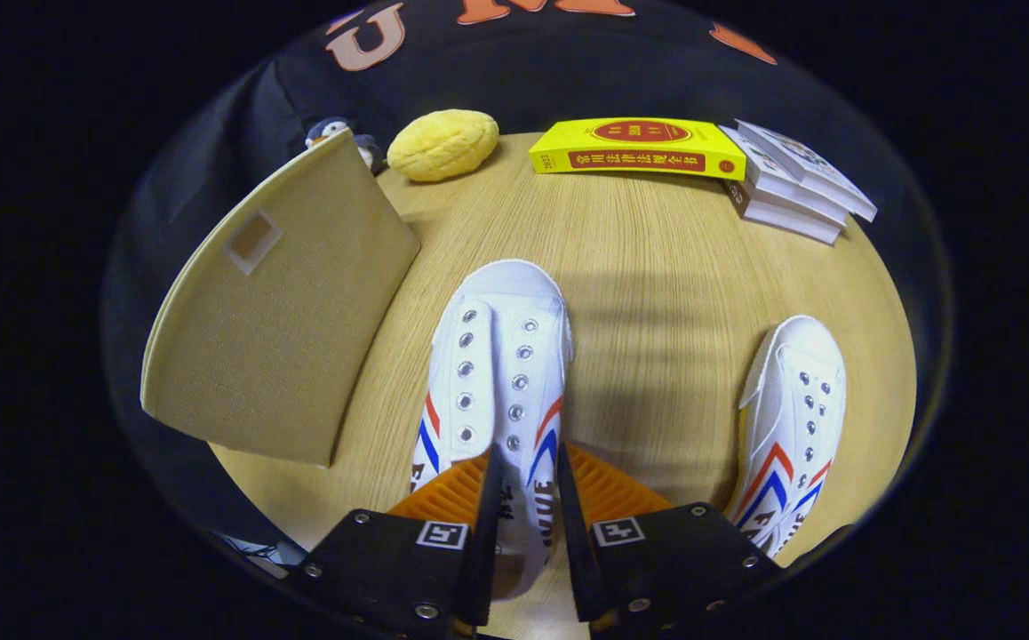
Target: Open the storage box then place both shoes into the box .Put the left shoe in first, then the right shoe, with the right side of both shoes facing outward in a uniform manner.
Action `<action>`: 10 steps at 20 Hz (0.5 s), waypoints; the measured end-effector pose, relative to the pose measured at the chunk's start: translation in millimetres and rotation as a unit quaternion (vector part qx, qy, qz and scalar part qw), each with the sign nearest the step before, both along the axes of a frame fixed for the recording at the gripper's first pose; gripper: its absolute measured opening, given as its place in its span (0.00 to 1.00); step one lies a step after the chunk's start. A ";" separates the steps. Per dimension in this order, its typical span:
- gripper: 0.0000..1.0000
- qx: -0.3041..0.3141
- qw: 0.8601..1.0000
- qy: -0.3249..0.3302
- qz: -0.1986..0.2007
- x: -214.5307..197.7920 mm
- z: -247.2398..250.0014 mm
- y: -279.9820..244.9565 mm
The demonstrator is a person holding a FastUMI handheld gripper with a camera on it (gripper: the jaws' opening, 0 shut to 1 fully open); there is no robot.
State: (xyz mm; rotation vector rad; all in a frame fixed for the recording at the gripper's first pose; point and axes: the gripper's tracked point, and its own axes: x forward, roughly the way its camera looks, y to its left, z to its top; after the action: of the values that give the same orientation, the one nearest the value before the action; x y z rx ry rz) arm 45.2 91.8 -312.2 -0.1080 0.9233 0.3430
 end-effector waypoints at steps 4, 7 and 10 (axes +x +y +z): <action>0.26 0.010 1.000 0.015 0.011 -1.4 -0.1 -1.7; 0.10 0.095 0.991 0.077 -0.047 -3.5 -4.4 -4.0; 0.00 0.168 0.982 0.056 -0.069 0.2 1.2 -4.5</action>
State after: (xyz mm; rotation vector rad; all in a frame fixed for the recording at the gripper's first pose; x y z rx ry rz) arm 45.5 87.3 -311.0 0.2875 0.9661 0.3745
